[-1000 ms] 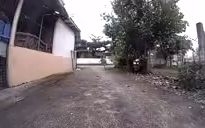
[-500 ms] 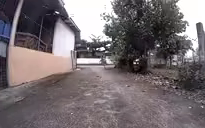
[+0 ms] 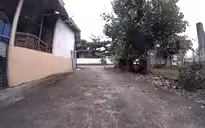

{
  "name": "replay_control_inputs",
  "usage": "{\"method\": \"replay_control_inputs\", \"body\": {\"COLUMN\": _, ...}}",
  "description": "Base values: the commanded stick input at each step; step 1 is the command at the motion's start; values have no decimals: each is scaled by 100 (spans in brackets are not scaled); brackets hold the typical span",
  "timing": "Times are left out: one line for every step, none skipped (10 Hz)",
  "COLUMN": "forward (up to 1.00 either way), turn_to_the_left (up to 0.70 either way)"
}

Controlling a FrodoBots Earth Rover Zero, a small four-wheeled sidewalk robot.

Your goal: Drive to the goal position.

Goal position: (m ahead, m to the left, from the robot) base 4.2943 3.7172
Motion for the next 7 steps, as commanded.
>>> {"method": "replay_control_inputs", "body": {"forward": 70, "turn_to_the_left": 0}}
{"method": "replay_control_inputs", "body": {"forward": 70, "turn_to_the_left": 0}}
{"method": "replay_control_inputs", "body": {"forward": 70, "turn_to_the_left": 0}}
{"method": "replay_control_inputs", "body": {"forward": 70, "turn_to_the_left": 0}}
{"method": "replay_control_inputs", "body": {"forward": 70, "turn_to_the_left": 0}}
{"method": "replay_control_inputs", "body": {"forward": 70, "turn_to_the_left": 0}}
{"method": "replay_control_inputs", "body": {"forward": 70, "turn_to_the_left": 0}}
